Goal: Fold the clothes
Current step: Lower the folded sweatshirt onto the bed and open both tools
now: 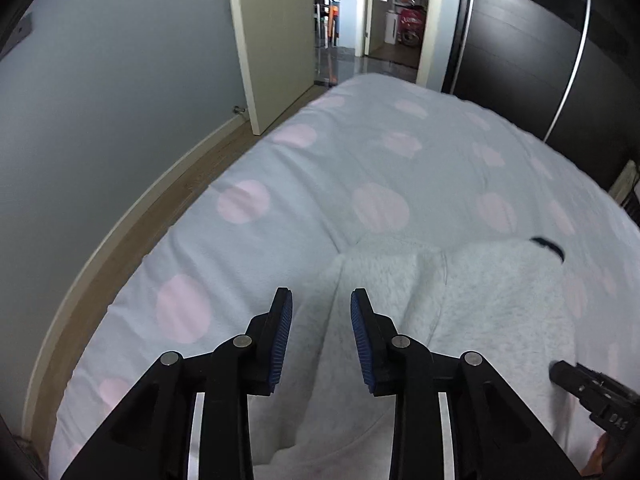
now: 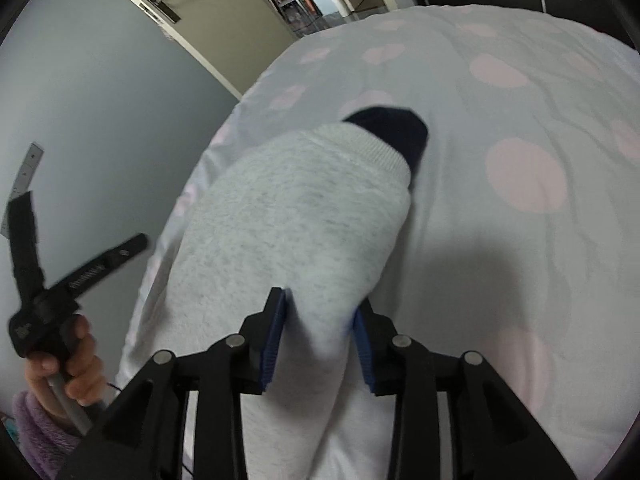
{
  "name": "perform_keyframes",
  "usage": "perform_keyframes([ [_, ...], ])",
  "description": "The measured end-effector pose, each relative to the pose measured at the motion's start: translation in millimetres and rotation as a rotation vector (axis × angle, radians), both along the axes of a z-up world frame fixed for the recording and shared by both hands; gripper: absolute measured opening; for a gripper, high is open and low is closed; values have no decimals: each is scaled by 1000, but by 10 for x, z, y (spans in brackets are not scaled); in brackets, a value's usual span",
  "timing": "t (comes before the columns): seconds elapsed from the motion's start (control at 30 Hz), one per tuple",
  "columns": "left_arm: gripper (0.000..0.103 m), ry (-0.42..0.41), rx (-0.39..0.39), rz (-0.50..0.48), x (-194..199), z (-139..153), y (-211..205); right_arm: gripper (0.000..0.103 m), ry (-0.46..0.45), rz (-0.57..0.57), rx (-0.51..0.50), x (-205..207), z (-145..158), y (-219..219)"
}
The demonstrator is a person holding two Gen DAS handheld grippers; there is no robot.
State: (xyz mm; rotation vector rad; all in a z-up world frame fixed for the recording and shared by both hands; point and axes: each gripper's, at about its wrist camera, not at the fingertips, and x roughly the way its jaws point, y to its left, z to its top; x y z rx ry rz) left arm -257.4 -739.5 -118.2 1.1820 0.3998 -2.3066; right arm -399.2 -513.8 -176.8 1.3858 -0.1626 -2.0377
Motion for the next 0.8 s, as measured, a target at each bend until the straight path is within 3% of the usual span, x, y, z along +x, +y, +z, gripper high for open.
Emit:
perform_keyframes([
  [0.1,32,2,-10,-11,188,108,13,33,103,-10,49,26,132,69],
  [0.27,32,5,-48,-77,597,193,298,27,214,77,25,264,392,-153],
  [0.43,32,-64,-77,-88,768,-98,379,25,288,138,78,664,456,-114],
  [0.57,32,-120,-87,-85,868,-362,382,25,295,111,137,560,410,40],
  [0.63,32,-135,-68,-79,844,-474,306,25,252,93,132,360,275,33],
  [0.8,32,-176,-68,-96,749,-639,288,25,223,177,173,68,-27,-257],
])
